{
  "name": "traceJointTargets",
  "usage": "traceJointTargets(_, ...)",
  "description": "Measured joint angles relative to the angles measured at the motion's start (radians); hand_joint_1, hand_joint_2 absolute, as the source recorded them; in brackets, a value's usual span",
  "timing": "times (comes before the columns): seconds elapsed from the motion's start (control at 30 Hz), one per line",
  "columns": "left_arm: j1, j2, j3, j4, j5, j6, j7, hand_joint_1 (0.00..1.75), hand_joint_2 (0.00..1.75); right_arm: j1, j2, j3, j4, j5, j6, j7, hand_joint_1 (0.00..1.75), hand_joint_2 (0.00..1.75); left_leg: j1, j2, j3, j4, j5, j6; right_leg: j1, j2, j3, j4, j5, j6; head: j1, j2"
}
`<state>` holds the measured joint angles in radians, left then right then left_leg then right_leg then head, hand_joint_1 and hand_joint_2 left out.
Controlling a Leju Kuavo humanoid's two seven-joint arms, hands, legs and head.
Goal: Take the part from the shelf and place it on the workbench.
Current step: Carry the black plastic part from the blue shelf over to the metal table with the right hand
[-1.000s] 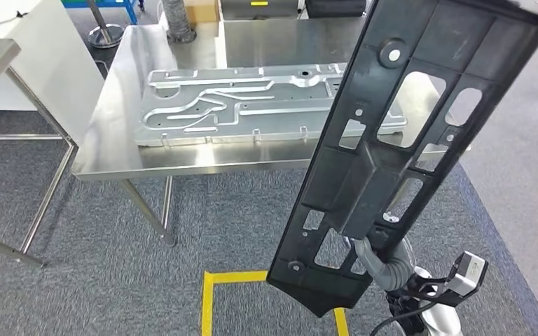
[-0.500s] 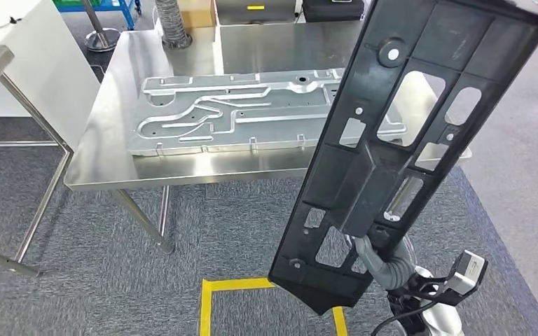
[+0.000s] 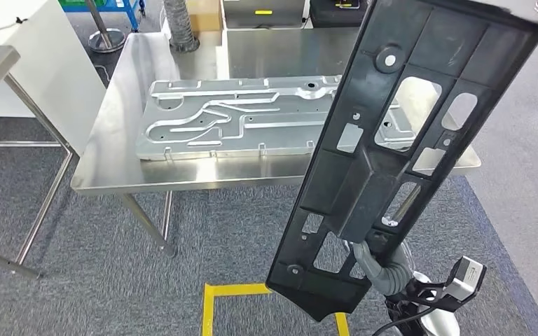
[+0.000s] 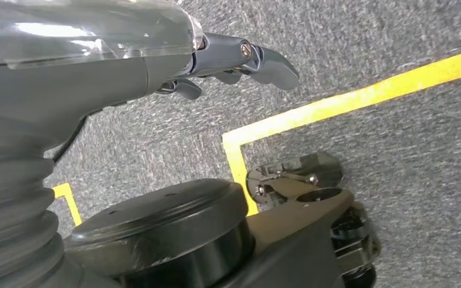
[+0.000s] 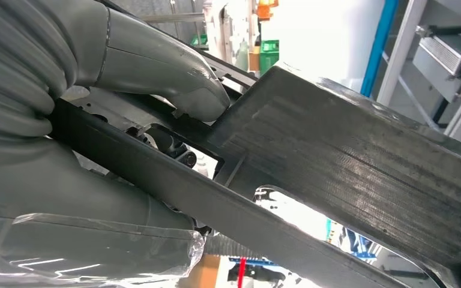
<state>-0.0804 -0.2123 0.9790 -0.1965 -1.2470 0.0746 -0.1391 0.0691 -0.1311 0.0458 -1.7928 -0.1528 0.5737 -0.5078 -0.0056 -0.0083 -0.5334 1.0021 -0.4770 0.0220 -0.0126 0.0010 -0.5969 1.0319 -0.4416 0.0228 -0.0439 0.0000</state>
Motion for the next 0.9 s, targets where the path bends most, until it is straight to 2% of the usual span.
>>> traceJointTargets(0.07,-0.001,0.0,0.0,0.0,0.0,0.002,-0.001,0.0,1.75,0.001,0.0,0.0,0.0,0.0,0.0,-0.001,1.75,1.75,-0.002,0.001,0.0,0.0,-0.005,-0.01,0.005,0.002,0.003,-0.014,-0.006,-0.009,0.0,0.0)
traceJointTargets(0.13,-0.002,0.0,0.0,0.0,0.0,0.003,-0.001,0.0,1.75,0.002,0.0,0.0,-0.001,0.0,0.0,-0.001,1.75,1.75,-0.001,0.002,0.0,0.008,-0.015,-0.021,0.0,0.003,0.008,-0.019,-0.007,-0.019,0.0,0.0)
traceJointTargets(0.17,-0.003,0.0,0.0,0.0,0.0,0.003,-0.001,0.0,1.75,0.002,-0.001,0.0,-0.002,0.0,0.0,-0.001,1.75,1.75,0.0,0.002,-0.008,0.032,-0.031,-0.027,-0.003,0.002,0.013,-0.023,-0.007,-0.024,0.0,0.0)
traceJointTargets(0.2,-0.003,0.0,0.0,0.0,0.0,0.003,-0.001,0.0,1.75,0.002,-0.001,0.0,-0.002,0.0,0.0,-0.001,1.75,1.75,0.001,0.003,-0.029,0.079,-0.056,-0.032,-0.006,0.001,0.018,-0.026,-0.009,-0.029,0.0,0.0)
traceJointTargets(0.27,-0.003,0.0,0.0,0.0,0.0,0.003,-0.002,0.0,1.75,0.002,-0.002,0.0,-0.002,0.0,0.0,-0.002,1.75,1.75,0.006,0.003,-0.097,0.213,-0.113,-0.041,-0.005,-0.001,0.022,-0.026,-0.013,-0.034,0.0,0.0)
traceJointTargets(0.3,-0.004,0.0,0.0,0.0,0.0,0.003,-0.003,0.0,1.75,0.002,-0.002,0.0,-0.002,0.0,0.0,-0.002,1.75,1.75,0.008,0.003,-0.13,0.269,-0.128,-0.043,-0.005,-0.002,0.025,-0.026,-0.016,-0.035,0.0,0.0)
traceJointTargets(0.33,-0.005,0.0,0.001,0.0,-0.001,0.003,-0.003,0.0,1.75,0.003,-0.001,0.0,-0.002,0.0,0.0,-0.002,1.75,1.75,0.009,0.003,-0.148,0.293,-0.124,-0.045,-0.005,-0.002,0.027,-0.026,-0.018,-0.035,0.0,0.0)
traceJointTargets(0.37,-0.006,0.0,0.001,0.0,-0.001,0.003,-0.003,0.0,1.75,0.003,-0.002,0.0,-0.002,0.0,0.0,-0.002,1.75,1.75,0.01,0.003,-0.146,0.277,-0.099,-0.045,-0.005,-0.001,0.032,-0.026,-0.021,-0.033,0.0,0.0)
traceJointTargets(0.43,-0.005,0.0,0.001,0.0,-0.002,0.004,0.0,0.0,1.75,0.004,-0.002,0.0,-0.002,0.0,0.0,-0.002,1.75,1.75,0.011,0.003,-0.095,0.149,-0.017,-0.041,-0.006,0.001,0.045,-0.026,-0.029,-0.029,0.0,0.0)
traceJointTargets(0.47,-0.005,0.001,0.001,0.0,-0.003,0.004,0.0,0.0,1.75,0.003,-0.002,0.0,-0.002,0.0,0.0,-0.002,1.75,1.75,0.01,0.003,-0.066,0.083,0.012,-0.037,-0.004,0.003,0.049,-0.024,-0.034,-0.025,0.0,0.0)
traceJointTargets(0.5,-0.005,0.0,0.001,0.0,-0.003,0.004,0.001,0.0,1.75,0.003,-0.002,0.0,-0.003,0.0,0.0,-0.002,1.75,1.75,0.008,0.003,-0.046,0.037,0.027,-0.032,-0.003,0.004,0.051,-0.024,-0.036,-0.02,0.0,0.0)
traceJointTargets(0.53,-0.005,0.0,0.001,0.0,-0.003,0.005,0.001,0.0,1.75,0.003,-0.001,0.0,-0.003,0.0,0.0,-0.001,1.75,1.75,0.007,0.002,-0.038,0.016,0.028,-0.027,-0.001,0.005,0.051,-0.023,-0.038,-0.015,0.0,0.0)
traceJointTargets(0.6,-0.004,0.0,0.001,0.0,-0.003,0.005,0.001,0.0,1.75,0.003,-0.001,0.0,-0.006,0.0,0.0,0.0,1.75,1.75,0.006,0.001,-0.035,0.01,0.025,-0.015,0.0,0.005,0.05,-0.025,-0.039,-0.003,0.0,0.0)
traceJointTargets(0.67,-0.003,0.0,0.001,0.0,-0.004,0.006,0.0,0.0,1.75,0.004,0.0,0.0,-0.01,-0.001,-0.001,0.0,1.75,1.75,0.008,0.001,-0.029,0.0,0.027,-0.001,-0.003,0.004,0.044,-0.004,-0.055,0.007,0.0,0.0)
traceJointTargets(0.73,-0.004,-0.001,0.001,0.0,-0.005,0.007,0.0,0.0,1.75,0.004,0.0,-0.002,-0.013,-0.012,0.0,0.0,1.75,1.75,0.008,0.002,-0.024,-0.007,0.028,0.009,-0.005,0.003,-0.002,0.091,-0.104,0.014,0.0,0.0)
traceJointTargets(0.8,-0.004,-0.001,0.001,0.0,-0.007,0.007,0.0,0.0,1.75,0.006,0.0,-0.007,-0.013,-0.031,0.001,0.0,1.75,1.75,0.006,0.003,-0.022,-0.007,0.025,0.015,-0.007,0.003,-0.077,0.224,-0.153,0.018,0.0,0.0)
traceJointTargets(0.83,-0.003,-0.001,0.001,0.0,-0.008,0.007,0.0,0.0,1.75,0.007,0.001,-0.012,-0.013,-0.039,0.001,-0.001,1.75,1.75,0.004,0.002,-0.02,-0.007,0.023,0.016,-0.007,0.003,-0.1,0.26,-0.155,0.019,0.0,0.0)
traceJointTargets(0.87,-0.002,-0.001,0.001,0.0,-0.008,0.007,0.0,0.0,1.75,0.007,0.001,-0.017,-0.014,-0.046,0.0,-0.001,1.75,1.75,0.003,0.002,-0.017,-0.007,0.02,0.016,-0.007,0.003,-0.105,0.258,-0.137,0.018,0.0,0.0)
traceJointTargets(0.9,-0.002,-0.001,0.001,0.0,-0.009,0.007,0.0,0.0,1.75,0.006,0.001,-0.024,-0.014,-0.052,0.0,-0.002,1.75,1.75,0.002,0.001,-0.012,-0.006,0.017,0.015,-0.007,0.003,-0.09,0.215,-0.102,0.016,0.0,0.0)
